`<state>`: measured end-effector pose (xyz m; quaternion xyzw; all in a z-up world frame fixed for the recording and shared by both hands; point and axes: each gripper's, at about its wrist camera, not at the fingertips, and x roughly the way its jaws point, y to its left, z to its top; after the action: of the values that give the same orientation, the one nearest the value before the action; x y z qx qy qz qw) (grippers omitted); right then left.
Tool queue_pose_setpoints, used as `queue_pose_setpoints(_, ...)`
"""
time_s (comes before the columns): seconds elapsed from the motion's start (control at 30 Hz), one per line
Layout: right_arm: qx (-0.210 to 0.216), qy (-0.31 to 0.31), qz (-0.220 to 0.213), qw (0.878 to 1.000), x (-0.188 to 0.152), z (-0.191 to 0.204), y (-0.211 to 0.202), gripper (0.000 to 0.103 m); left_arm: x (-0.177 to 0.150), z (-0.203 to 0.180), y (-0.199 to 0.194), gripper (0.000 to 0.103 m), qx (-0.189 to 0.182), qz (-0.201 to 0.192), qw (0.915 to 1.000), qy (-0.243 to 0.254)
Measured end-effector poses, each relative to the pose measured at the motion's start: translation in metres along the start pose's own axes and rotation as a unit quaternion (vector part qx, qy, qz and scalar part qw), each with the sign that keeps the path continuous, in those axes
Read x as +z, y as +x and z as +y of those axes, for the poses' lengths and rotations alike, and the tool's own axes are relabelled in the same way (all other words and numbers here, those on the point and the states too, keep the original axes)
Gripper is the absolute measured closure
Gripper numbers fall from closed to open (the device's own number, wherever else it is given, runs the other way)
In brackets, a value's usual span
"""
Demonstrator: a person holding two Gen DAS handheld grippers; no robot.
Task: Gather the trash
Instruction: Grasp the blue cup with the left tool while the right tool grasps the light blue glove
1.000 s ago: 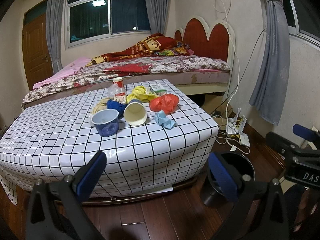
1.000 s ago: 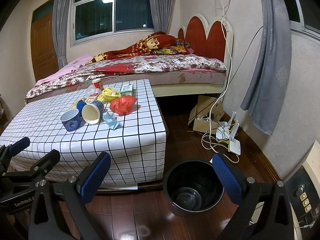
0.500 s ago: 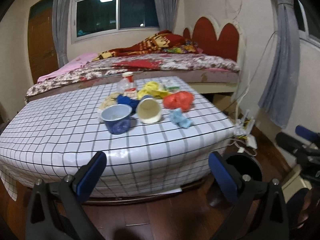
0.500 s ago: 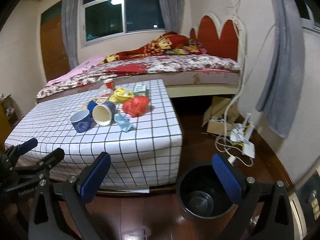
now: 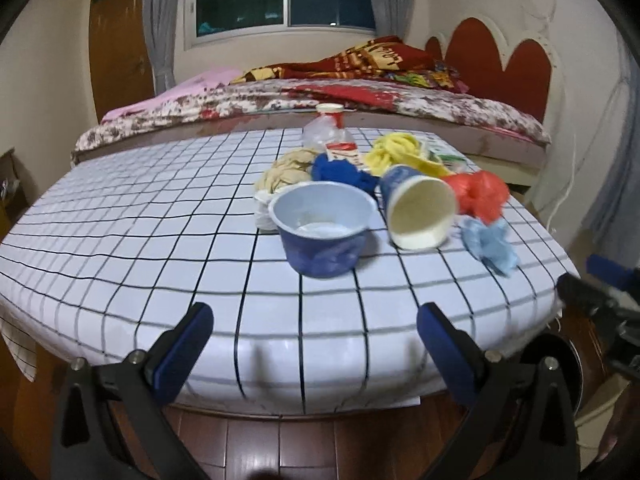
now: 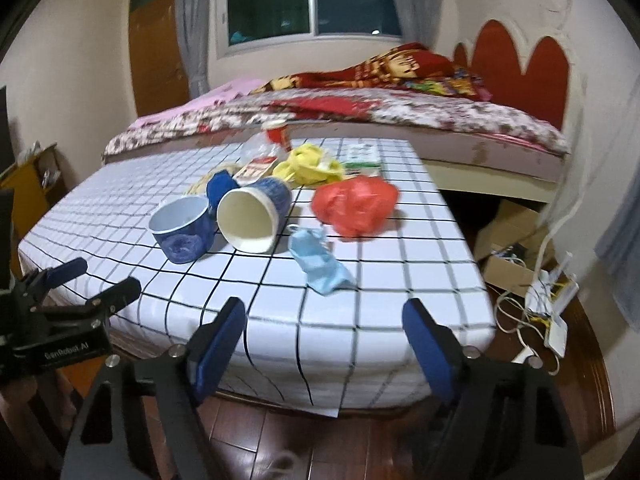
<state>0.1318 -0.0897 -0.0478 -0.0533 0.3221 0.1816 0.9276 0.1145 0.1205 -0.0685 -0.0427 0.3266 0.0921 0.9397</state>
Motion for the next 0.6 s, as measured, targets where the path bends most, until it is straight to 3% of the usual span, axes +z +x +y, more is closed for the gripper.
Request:
queue_pose_setpoints(0.33,0.012,-0.011,0.037,0.999,0.025,0.003,0.079,0.054,0.017,0.002,0.054,0.009,-0.001,0.007,0.9998,-0.016)
queue_pose_setpoints(0.43,0.016,-0.008,0.046,0.999,0.028,0.0,0.09,0.068,0.021,0.001,0.059,0.014,-0.005,0.003,0.9998,-0.018)
queue_pose_setpoints(0.6,0.023,-0.013,0.047,0.999,0.028,-0.002,0.096,0.077,0.027,0.002,0.072,0.025,-0.015,0.004,0.9997,-0.02)
